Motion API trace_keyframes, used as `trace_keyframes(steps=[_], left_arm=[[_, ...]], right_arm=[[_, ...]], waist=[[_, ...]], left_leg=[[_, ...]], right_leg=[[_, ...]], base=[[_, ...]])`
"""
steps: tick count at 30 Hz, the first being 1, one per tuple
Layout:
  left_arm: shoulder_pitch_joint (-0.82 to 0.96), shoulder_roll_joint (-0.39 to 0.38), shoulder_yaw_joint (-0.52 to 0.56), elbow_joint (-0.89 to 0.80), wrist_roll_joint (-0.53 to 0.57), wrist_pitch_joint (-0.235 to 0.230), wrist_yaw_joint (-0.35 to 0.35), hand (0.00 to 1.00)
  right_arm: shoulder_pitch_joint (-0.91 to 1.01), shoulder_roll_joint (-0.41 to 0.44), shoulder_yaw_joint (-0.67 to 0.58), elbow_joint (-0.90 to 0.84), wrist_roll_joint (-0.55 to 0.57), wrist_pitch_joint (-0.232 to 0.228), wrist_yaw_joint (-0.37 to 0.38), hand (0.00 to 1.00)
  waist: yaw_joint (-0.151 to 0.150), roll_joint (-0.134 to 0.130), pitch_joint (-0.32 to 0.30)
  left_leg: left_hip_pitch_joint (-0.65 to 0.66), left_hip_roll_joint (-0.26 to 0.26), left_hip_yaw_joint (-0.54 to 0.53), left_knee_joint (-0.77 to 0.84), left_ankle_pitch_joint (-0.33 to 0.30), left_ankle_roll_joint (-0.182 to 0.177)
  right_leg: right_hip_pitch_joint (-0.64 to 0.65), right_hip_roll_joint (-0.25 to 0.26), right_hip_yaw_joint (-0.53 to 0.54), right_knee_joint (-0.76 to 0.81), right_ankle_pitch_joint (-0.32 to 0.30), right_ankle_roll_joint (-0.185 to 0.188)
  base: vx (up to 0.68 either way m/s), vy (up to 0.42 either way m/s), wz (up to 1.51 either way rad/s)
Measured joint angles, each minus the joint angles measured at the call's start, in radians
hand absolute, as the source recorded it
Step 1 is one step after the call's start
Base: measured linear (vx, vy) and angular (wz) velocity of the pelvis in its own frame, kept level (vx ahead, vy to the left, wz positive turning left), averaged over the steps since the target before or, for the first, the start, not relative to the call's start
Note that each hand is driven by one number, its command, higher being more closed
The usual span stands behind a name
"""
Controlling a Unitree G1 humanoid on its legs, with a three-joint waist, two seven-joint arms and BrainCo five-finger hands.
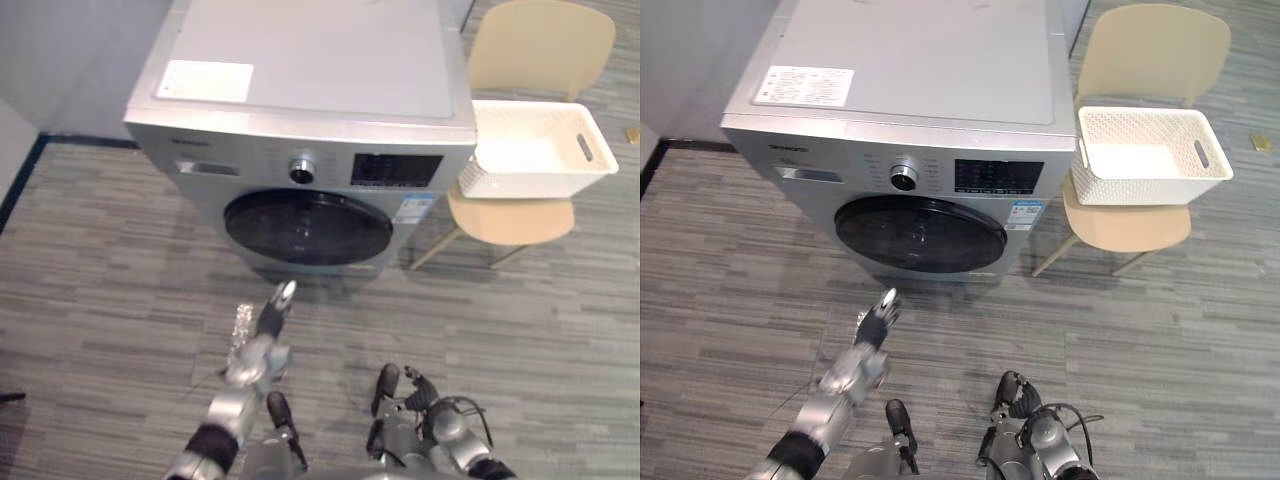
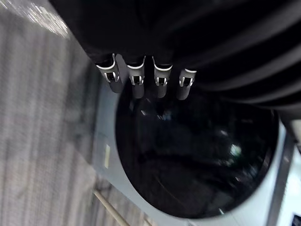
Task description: Pick up the laundry basket with both hands and put the clothes into the washing machine.
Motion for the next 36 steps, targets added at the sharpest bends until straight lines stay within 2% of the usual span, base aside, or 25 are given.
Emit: trace_keyframes(steps=[4,7,8,9,10,12,14,16,17,18,19,20,21,22,23,24,26,28,29,30,31,32,34,35,36], left_arm=[[0.154,-0.020,0.124,0.078,0.119,0.000,-0.019,0.00],[0.164,-0.061,0.201,0.155,0.205,-0.004,-0.003,0.00],[0.153,-0.076,0.237,0.208,0.255,-0.012,0.024,0.00],[0.145,-0.077,0.246,0.236,0.276,-0.016,0.042,0.00],[0.133,-0.077,0.256,0.282,0.312,-0.018,0.079,0.00],[0.147,-0.076,0.286,0.317,0.341,-0.027,0.120,0.00],[0.162,-0.077,0.301,0.362,0.349,-0.026,0.148,0.00],[0.224,-0.096,0.313,0.378,0.357,-0.023,0.161,0.00],[0.243,-0.105,0.313,0.380,0.359,-0.020,0.160,0.00],[0.269,-0.120,0.307,0.380,0.359,-0.021,0.158,0.00],[0.274,-0.112,0.294,0.383,0.360,-0.021,0.156,0.00],[0.269,-0.109,0.287,0.389,0.360,-0.022,0.155,0.00],[0.259,-0.089,0.286,0.405,0.364,-0.022,0.153,0.00],[0.241,-0.079,0.285,0.421,0.369,-0.022,0.148,0.00],[0.232,-0.080,0.285,0.424,0.369,-0.022,0.143,0.00],[0.207,-0.082,0.287,0.437,0.375,-0.023,0.130,0.00],[0.172,-0.090,0.287,0.446,0.383,-0.023,0.130,0.00],[0.161,-0.091,0.289,0.445,0.389,-0.023,0.131,0.00],[0.153,-0.085,0.289,0.444,0.389,-0.023,0.131,0.00],[0.148,-0.082,0.290,0.444,0.389,-0.023,0.132,0.00],[0.142,-0.075,0.294,0.442,0.389,-0.023,0.132,0.00],[0.143,-0.084,0.303,0.441,0.389,-0.020,0.133,0.00],[0.151,-0.107,0.330,0.440,0.389,-0.018,0.132,0.00],[0.151,-0.114,0.341,0.437,0.388,-0.016,0.132,0.00],[0.146,-0.133,0.372,0.430,0.387,-0.013,0.132,0.00]], right_arm=[[0.008,-0.002,-0.023,0.054,-0.002,-0.005,0.008,0.00],[0.008,-0.011,-0.034,0.081,-0.001,-0.007,0.005,0.00],[0.012,-0.021,-0.056,0.089,0.000,-0.009,0.001,0.00],[0.016,-0.024,-0.071,0.093,0.004,-0.011,-0.003,0.00],[0.016,-0.025,-0.105,0.109,0.014,-0.019,-0.020,0.00],[0.015,-0.028,-0.151,0.123,0.025,-0.021,-0.038,0.00],[0.003,-0.019,-0.195,0.123,0.035,-0.027,-0.044,0.00],[-0.021,-0.003,-0.230,0.129,0.052,-0.030,-0.060,0.00],[-0.022,-0.001,-0.236,0.128,0.057,-0.030,-0.061,0.00],[-0.019,0.002,-0.235,0.128,0.067,-0.028,-0.060,0.00],[-0.009,0.015,-0.235,0.130,0.074,-0.027,-0.060,0.00],[-0.006,0.027,-0.234,0.129,0.074,-0.028,-0.059,0.00],[-0.006,0.053,-0.227,0.124,0.074,-0.030,-0.058,0.00],[0.002,0.069,-0.215,0.121,0.074,-0.030,-0.057,0.00],[0.004,0.074,-0.214,0.121,0.074,-0.030,-0.057,0.00],[0.007,0.079,-0.214,0.118,0.074,-0.030,-0.056,0.00],[0.010,0.079,-0.214,0.117,0.074,-0.030,-0.053,0.00],[0.014,0.081,-0.213,0.109,0.076,-0.035,-0.041,0.00],[0.028,0.082,-0.213,0.110,0.074,-0.034,-0.033,0.00],[0.033,0.083,-0.212,0.111,0.074,-0.033,-0.031,0.00],[0.050,0.089,-0.213,0.115,0.073,-0.032,-0.028,0.00],[0.047,0.086,-0.217,0.120,0.072,-0.031,-0.018,0.00],[0.043,0.087,-0.220,0.130,0.050,-0.029,-0.013,0.00],[0.042,0.088,-0.230,0.128,0.048,-0.030,-0.013,0.00],[0.042,0.084,-0.237,0.127,0.043,-0.029,-0.014,0.00]], waist=[[0.041,0.014,-0.008],[0.059,0.035,-0.020],[0.062,0.047,-0.026],[0.064,0.051,-0.028],[0.069,0.057,-0.031],[0.111,0.045,-0.033],[0.125,0.041,-0.034],[0.134,0.029,-0.033],[0.133,0.030,-0.032],[0.129,0.029,-0.029],[0.123,0.055,-0.032],[0.118,0.058,-0.029],[0.105,0.033,-0.034],[0.097,0.020,-0.029],[0.098,0.011,-0.027],[0.098,0.005,-0.026],[0.085,0.017,-0.019],[0.073,0.014,-0.020],[0.071,-0.002,-0.027],[0.071,-0.013,-0.033],[0.078,-0.037,-0.048],[0.079,-0.032,-0.052],[0.080,-0.006,-0.057],[0.079,0.002,-0.053],[0.074,0.019,-0.044]], left_leg=[[-0.025,0.013,-0.072,0.072,-0.030,0.001],[-0.083,0.013,-0.158,0.168,-0.060,0.016],[-0.125,0.002,-0.179,0.212,-0.066,0.028],[-0.141,-0.003,-0.178,0.228,-0.065,0.033],[-0.162,-0.007,-0.131,0.249,-0.058,0.060],[-0.148,-0.031,-0.145,0.257,-0.067,0.084],[-0.137,-0.077,-0.183,0.279,-0.092,0.110],[-0.099,-0.118,-0.187,0.325,-0.174,0.140],[-0.083,-0.130,-0.187,0.330,-0.185,0.145],[-0.048,-0.151,-0.205,0.328,-0.197,0.161],[-0.009,-0.146,-0.251,0.327,-0.204,0.173],[0.000,-0.143,-0.277,0.324,-0.206,0.177],[0.014,-0.144,-0.318,0.314,-0.203,0.182],[0.026,-0.151,-0.348,0.308,-0.204,0.182],[0.033,-0.158,-0.366,0.308,-0.206,0.182],[0.039,-0.166,-0.400,0.309,-0.207,0.173],[0.062,-0.170,-0.481,0.311,-0.221,0.165],[0.091,-0.176,-0.548,0.323,-0.240,0.144],[0.090,-0.187,-0.593,0.357,-0.269,0.125],[0.090,-0.194,-0.619,0.377,-0.289,0.118],[0.088,-0.204,-0.661,0.412,-0.327,0.100],[0.093,-0.177,-0.695,0.448,-0.364,0.076],[0.096,-0.111,-0.689,0.491,-0.366,0.052],[0.072,-0.095,-0.677,0.538,-0.359,0.040],[0.009,-0.061,-0.644,0.674,-0.334,0.001]], right_leg=[[0.061,0.000,-0.074,0.000,-0.028,0.010],[0.124,-0.015,-0.176,0.000,-0.045,0.024],[0.158,-0.033,-0.262,0.010,-0.065,0.032],[0.171,-0.039,-0.295,0.013,-0.073,0.032],[0.204,-0.050,-0.356,0.021,-0.084,0.045],[0.242,-0.077,-0.399,0.045,-0.096,0.065],[0.281,-0.126,-0.446,0.108,-0.137,0.077],[0.290,-0.258,-0.436,0.324,-0.214,0.102],[0.283,-0.297,-0.412,0.401,-0.219,0.077],[0.232,-0.354,-0.296,0.583,-0.187,-0.049],[0.154,-0.338,-0.111,0.727,-0.218,-0.037],[0.121,-0.297,-0.035,0.777,-0.281,0.014],[0.071,-0.213,0.056,0.820,-0.374,0.032],[0.039,-0.147,0.091,0.800,-0.424,0.028],[0.024,-0.120,0.102,0.771,-0.437,0.032],[-0.006,-0.067,0.143,0.692,-0.441,0.031],[-0.048,0.010,0.288,0.557,-0.426,0.052],[-0.050,0.042,0.397,0.460,-0.399,0.079],[-0.050,0.036,0.435,0.438,-0.390,0.075],[-0.050,0.034,0.442,0.438,-0.380,0.063],[-0.045,0.031,0.449,0.448,-0.347,0.066],[-0.030,0.051,0.416,0.487,-0.308,0.074],[0.006,0.097,0.346,0.488,-0.347,0.030],[0.023,0.107,0.319,0.479,-0.352,0.024],[0.065,0.135,0.274,0.455,-0.361,0.005]], base=[[0.03,0.004,0.43],[0.04,0.046,1.12],[-0.01,0.113,1.42],[0.00,0.178,1.84],[0.04,0.176,1.41],[0.08,0.208,1.10],[0.10,0.226,0.72],[0.11,0.230,0.38],[0.11,0.195,0.40],[0.23,0.218,0.56],[0.21,0.201,0.66],[0.26,0.112,0.85],[0.17,-0.016,0.94],[0.21,-0.020,0.93],[0.19,-0.023,0.88],[0.14,-0.023,0.81],[0.17,-0.054,1.11],[0.25,-0.194,1.25],[0.29,-0.316,1.28],[0.28,-0.346,1.28],[0.39,-0.459,1.16],[0.34,-0.402,1.05],[0.28,-0.338,0.69],[0.26,-0.338,0.76],[0.20,-0.310,0.81]])
